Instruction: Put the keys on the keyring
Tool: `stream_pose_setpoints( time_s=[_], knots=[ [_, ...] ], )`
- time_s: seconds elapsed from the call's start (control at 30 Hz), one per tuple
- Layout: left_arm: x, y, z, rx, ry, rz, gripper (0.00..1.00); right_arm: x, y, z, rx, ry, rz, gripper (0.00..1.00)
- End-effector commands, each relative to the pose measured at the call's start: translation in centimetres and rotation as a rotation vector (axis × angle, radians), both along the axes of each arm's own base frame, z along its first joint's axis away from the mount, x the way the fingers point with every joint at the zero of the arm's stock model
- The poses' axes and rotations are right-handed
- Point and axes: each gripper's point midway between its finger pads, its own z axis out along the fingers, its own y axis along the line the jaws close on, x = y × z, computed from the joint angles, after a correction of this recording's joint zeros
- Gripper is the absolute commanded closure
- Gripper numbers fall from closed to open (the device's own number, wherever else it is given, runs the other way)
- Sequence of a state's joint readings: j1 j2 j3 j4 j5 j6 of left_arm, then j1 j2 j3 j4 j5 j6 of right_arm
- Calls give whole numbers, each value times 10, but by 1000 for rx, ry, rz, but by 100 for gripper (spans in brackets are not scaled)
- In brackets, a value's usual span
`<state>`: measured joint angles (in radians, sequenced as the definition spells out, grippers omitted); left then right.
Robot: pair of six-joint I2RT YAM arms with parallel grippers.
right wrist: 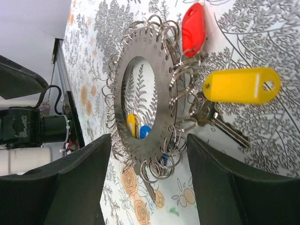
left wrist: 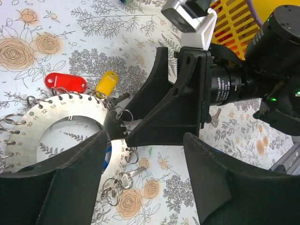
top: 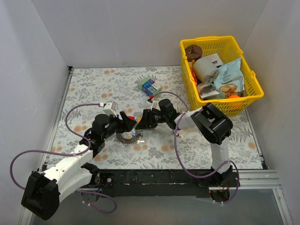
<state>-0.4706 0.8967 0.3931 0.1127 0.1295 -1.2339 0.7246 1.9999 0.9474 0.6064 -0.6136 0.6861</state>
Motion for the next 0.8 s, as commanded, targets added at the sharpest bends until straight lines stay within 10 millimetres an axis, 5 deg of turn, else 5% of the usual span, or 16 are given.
stream_pose_setpoints(
  time_s=[0.0, 0.23, 0.43, 0.5, 0.77],
  knots=[
    [7, 2, 20, -5, -52, 15, 35, -3, 5, -19, -3, 41, 27, 26],
    [8, 0, 20, -2, -50, 3, 34, 0, 12, -23, 15, 62, 41, 34],
    [9, 0, 20, 0, -50, 0, 34, 2, 21, -21, 41, 70, 52, 61],
    [9, 0, 20, 2, -49, -2, 34, 3, 22, -19, 56, 74, 54, 80],
    [9, 2, 17, 15, -45, 1, 33, 2, 20, -8, 74, 43, 59, 99]
  ],
)
